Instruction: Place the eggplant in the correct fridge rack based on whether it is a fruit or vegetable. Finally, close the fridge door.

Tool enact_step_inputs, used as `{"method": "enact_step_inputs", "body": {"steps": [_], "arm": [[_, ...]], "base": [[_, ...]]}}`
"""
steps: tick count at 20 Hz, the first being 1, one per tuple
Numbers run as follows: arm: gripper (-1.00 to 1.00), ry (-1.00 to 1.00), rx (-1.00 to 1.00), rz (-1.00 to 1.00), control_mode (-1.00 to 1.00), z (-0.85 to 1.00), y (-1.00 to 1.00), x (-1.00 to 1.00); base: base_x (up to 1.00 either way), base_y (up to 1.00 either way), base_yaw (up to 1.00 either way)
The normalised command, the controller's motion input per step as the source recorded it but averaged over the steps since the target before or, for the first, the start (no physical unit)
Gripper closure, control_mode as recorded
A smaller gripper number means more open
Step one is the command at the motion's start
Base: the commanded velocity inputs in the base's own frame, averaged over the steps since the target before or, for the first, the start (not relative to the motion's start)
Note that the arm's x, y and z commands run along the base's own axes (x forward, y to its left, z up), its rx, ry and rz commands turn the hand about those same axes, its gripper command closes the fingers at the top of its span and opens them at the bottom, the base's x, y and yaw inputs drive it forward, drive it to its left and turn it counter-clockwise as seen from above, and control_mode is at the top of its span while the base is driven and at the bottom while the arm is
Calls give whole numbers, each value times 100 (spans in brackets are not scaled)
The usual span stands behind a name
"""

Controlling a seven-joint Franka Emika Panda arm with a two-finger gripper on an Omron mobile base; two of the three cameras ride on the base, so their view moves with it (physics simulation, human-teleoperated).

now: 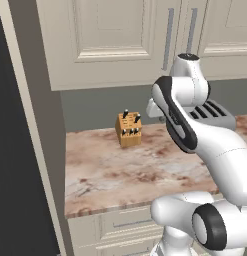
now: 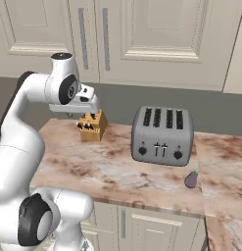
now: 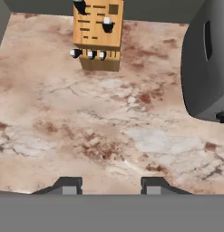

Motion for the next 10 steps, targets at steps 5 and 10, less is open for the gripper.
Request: {"method": "enact_step_inputs", "body": {"steps": [5, 10], "arm": [[-100, 0, 0, 0, -100, 0, -1, -3], [-100, -1, 9, -22, -100, -30, -81, -84]], "base": [[0, 0, 0], [0, 0, 0]]}}
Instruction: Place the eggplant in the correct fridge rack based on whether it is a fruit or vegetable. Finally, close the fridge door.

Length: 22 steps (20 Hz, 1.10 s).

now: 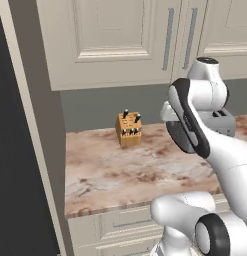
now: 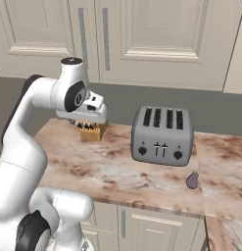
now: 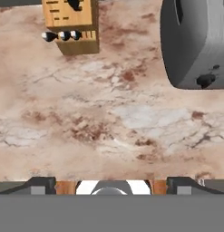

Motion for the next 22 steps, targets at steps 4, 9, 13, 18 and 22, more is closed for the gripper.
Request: {"method": "enact_step_inputs", "body": {"steps": [4, 9, 13, 18, 22], "arm": [[-100, -7, 6, -25, -100, -52, -100, -100], [-100, -1, 5, -25, -100, -39, -100, -81], [-100, 0, 4, -30, -100, -31, -100, -31], [-100, 0, 5, -29, -100, -23, -100, 1], [-100, 3, 5, -11, -100, -10, -100, 37]], "base": [[0, 0, 0], [0, 0, 0], [0, 0, 0], [0, 0, 0], [0, 0, 0]]}}
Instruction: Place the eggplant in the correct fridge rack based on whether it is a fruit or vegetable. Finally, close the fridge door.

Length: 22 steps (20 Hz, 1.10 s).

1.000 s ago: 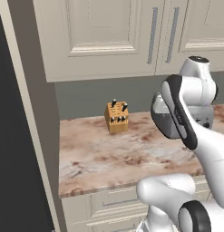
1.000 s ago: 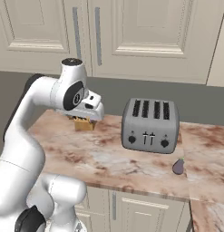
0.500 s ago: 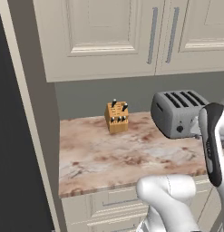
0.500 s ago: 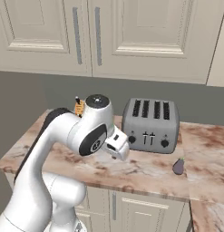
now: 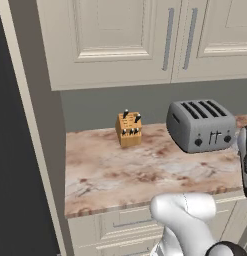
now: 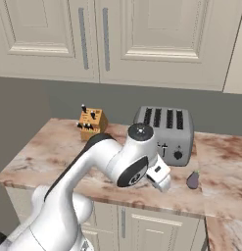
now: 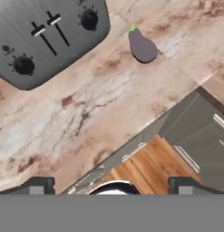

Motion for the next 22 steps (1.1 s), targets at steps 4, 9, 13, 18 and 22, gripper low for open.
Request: {"method": "enact_step_inputs", "body": {"steps": [4, 9, 13, 18, 22], "arm": [[-100, 21, 0, -1, -100, -1, -80, 92], [-100, 17, 0, 0, -100, -2, -79, 91], [-100, 2, 0, 0, -100, 0, -18, 7], [-100, 0, 0, 0, -100, -34, -9, -8], [-100, 0, 2, 0, -100, -28, -12, 3]], "base": [[0, 0, 0], [0, 0, 0], [0, 0, 0], [0, 0, 0], [0, 0, 0]]}}
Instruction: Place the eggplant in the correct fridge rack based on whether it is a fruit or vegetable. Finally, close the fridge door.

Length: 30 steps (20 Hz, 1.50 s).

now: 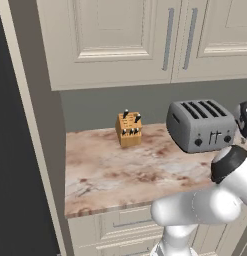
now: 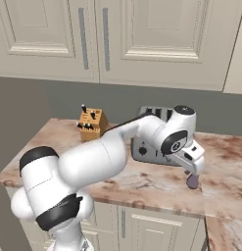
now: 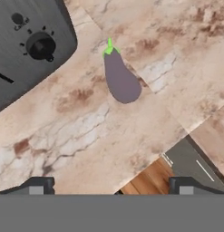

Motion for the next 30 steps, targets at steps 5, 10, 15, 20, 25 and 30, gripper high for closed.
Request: {"method": "enact_step_inputs", "body": {"steps": [5, 10, 15, 20, 25, 30], "arm": [[-100, 0, 0, 0, -100, -23, -18, 0], [-100, 0, 0, 0, -100, -28, -26, 0], [-100, 0, 0, 0, -100, -23, -16, 5], [-100, 0, 0, 2, -100, -27, -7, 13], [-100, 0, 0, 0, -100, -25, -2, 8], [-100, 0, 0, 1, -100, -16, -13, 0]], "base": [[0, 0, 0], [0, 0, 0], [0, 0, 0], [0, 0, 0], [0, 0, 0], [0, 0, 0]]}}
